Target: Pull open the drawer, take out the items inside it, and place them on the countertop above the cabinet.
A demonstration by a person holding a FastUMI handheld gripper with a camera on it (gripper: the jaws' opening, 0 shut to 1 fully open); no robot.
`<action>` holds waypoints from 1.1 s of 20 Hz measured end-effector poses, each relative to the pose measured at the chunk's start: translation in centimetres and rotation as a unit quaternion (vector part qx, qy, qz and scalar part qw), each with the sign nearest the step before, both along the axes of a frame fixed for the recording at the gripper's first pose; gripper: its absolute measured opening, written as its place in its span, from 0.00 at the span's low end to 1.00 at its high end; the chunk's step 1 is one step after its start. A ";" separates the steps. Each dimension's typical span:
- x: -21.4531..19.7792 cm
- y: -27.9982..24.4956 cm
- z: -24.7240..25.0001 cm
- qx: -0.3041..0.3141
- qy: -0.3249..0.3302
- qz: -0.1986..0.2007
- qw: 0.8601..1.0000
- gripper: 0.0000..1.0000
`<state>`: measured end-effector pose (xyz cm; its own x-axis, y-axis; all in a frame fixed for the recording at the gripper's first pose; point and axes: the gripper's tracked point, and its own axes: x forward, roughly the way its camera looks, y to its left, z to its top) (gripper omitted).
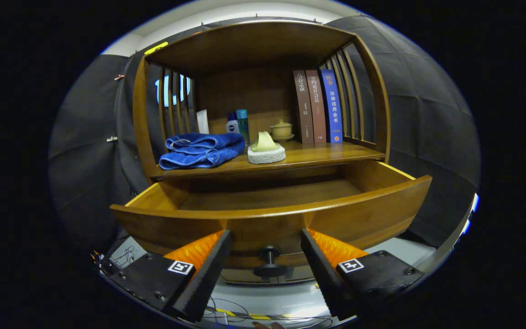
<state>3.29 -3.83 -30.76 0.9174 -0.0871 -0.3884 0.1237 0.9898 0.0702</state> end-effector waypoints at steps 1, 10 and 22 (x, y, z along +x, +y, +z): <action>1.0 -0.2 -0.4 -0.001 0.001 0.000 1.000 1.00; 7.5 -0.7 -1.0 -0.013 -0.002 0.000 1.000 0.99; 11.3 -0.9 -1.7 0.004 0.001 -0.011 1.000 0.99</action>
